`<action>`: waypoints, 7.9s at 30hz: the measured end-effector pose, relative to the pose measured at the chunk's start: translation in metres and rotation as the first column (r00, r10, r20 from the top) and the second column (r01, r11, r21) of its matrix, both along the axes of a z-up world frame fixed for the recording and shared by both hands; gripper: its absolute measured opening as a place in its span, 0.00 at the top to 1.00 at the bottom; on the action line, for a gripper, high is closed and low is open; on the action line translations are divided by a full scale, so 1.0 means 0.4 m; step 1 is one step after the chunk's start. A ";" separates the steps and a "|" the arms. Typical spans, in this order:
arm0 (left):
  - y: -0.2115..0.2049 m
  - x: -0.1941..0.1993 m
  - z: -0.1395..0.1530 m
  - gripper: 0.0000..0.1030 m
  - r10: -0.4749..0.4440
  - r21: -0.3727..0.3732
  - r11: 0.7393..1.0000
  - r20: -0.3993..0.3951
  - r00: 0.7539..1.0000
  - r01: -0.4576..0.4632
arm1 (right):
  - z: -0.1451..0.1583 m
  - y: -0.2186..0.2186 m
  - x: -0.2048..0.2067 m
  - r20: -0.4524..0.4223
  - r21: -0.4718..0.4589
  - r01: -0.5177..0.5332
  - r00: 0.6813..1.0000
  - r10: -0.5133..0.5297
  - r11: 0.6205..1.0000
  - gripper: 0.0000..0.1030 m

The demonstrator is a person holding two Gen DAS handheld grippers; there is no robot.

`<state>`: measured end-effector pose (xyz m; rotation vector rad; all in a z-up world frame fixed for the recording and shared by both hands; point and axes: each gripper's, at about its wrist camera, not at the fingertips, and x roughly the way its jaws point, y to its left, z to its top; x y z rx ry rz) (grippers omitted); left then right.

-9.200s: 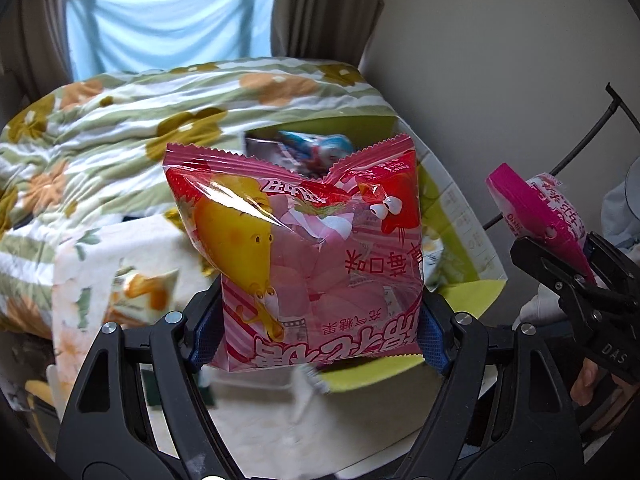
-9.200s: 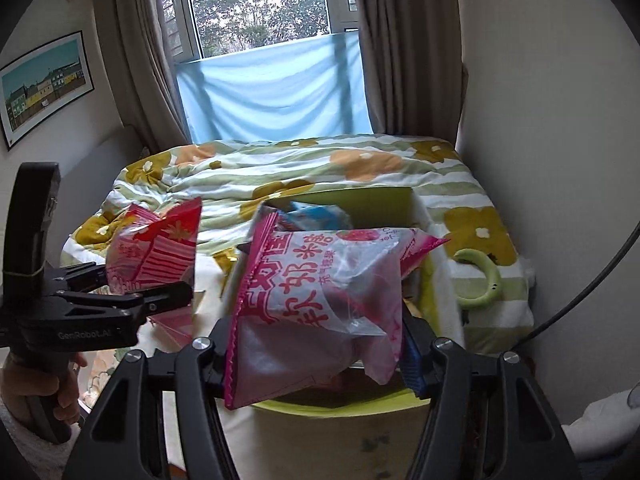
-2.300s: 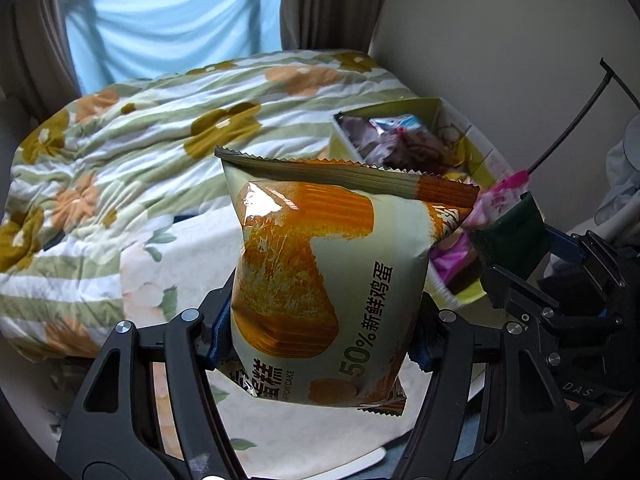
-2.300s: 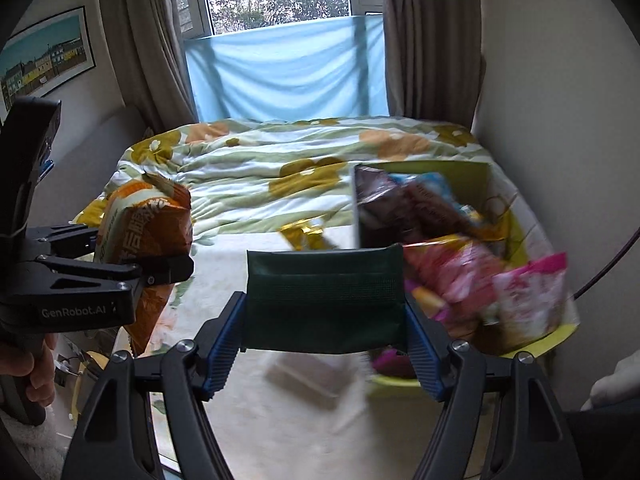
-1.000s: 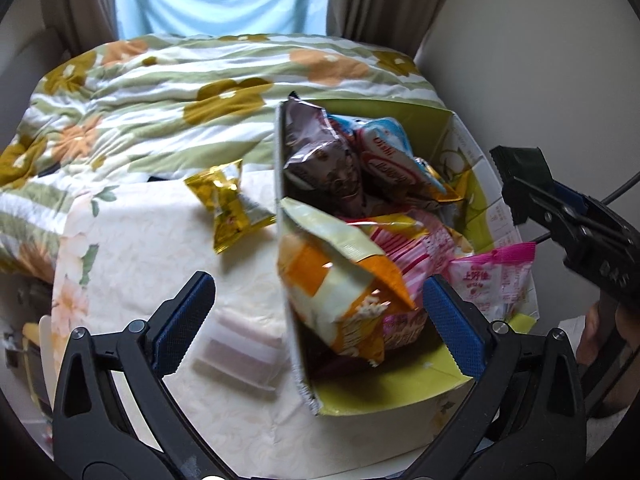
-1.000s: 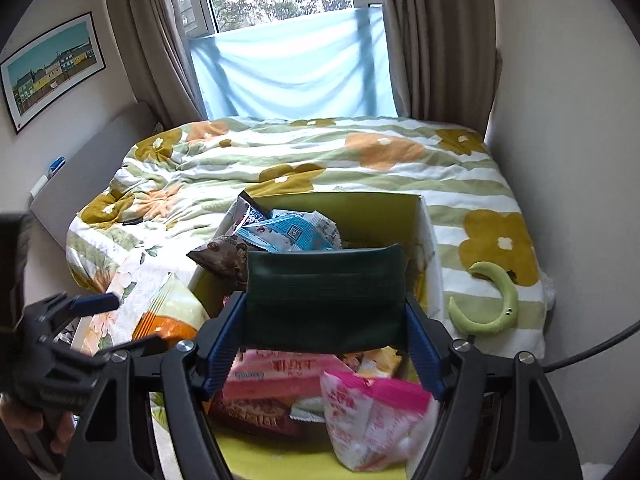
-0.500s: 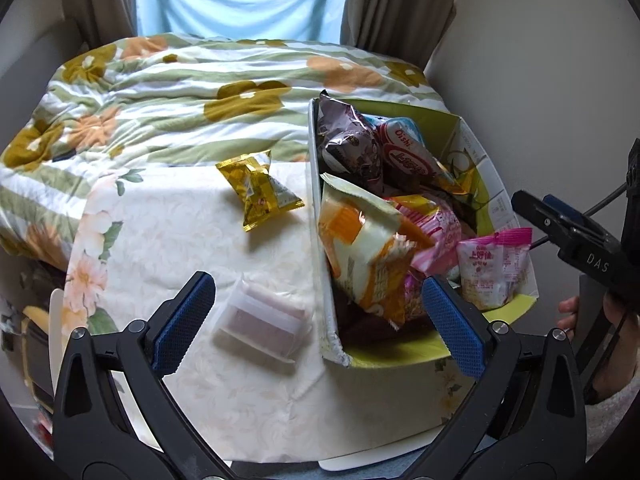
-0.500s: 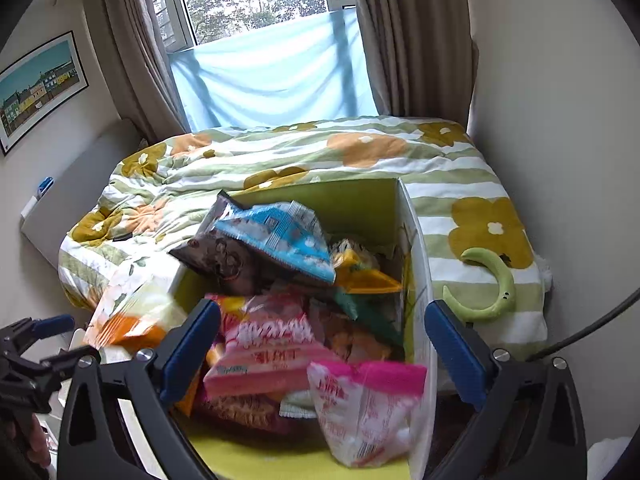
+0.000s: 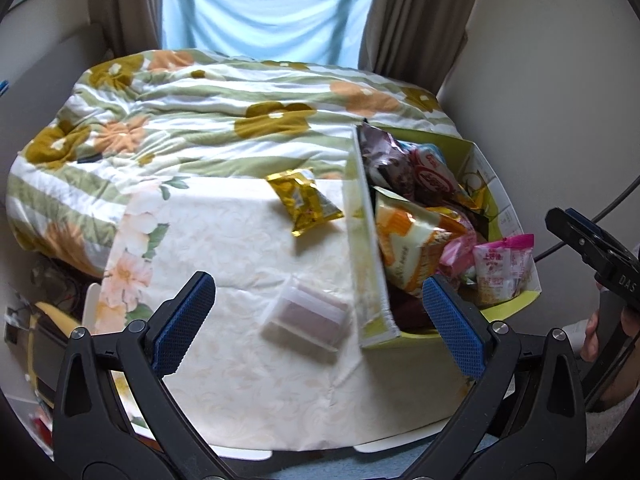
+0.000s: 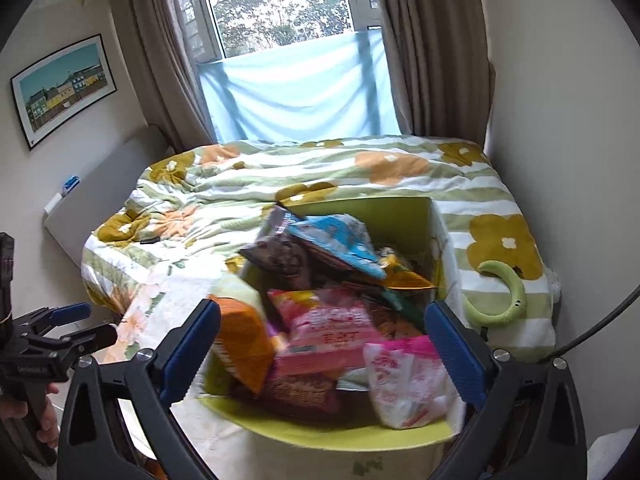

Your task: Organize snacks

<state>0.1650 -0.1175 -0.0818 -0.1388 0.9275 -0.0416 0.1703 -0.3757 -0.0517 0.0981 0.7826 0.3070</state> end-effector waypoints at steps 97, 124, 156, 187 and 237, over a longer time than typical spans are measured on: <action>0.305 0.403 -0.515 0.49 -0.418 -0.023 0.893 -0.410 0.811 0.449 | -0.562 0.602 0.075 -0.236 -0.230 0.455 0.832 -0.503 0.860 0.20; 0.326 0.321 -0.071 0.50 -0.366 -0.088 0.930 -0.145 0.919 0.357 | -0.067 0.582 0.025 -0.035 -0.046 0.232 0.972 -0.234 0.972 0.33; -0.498 0.388 -0.043 0.00 -0.295 -0.100 0.954 -0.143 0.945 0.283 | 0.035 -0.169 0.262 -0.024 -0.024 0.115 0.993 -0.116 0.993 0.33; -0.186 0.222 -0.033 0.00 -0.051 -0.023 0.998 -0.067 0.996 0.050 | -0.073 -0.081 0.266 -0.128 -0.097 0.105 0.985 -0.117 0.990 0.02; 0.109 -0.421 0.187 0.00 -0.075 0.128 0.991 0.299 0.951 0.038 | 0.136 0.262 -0.435 0.100 -0.106 0.220 0.973 -0.210 0.970 0.02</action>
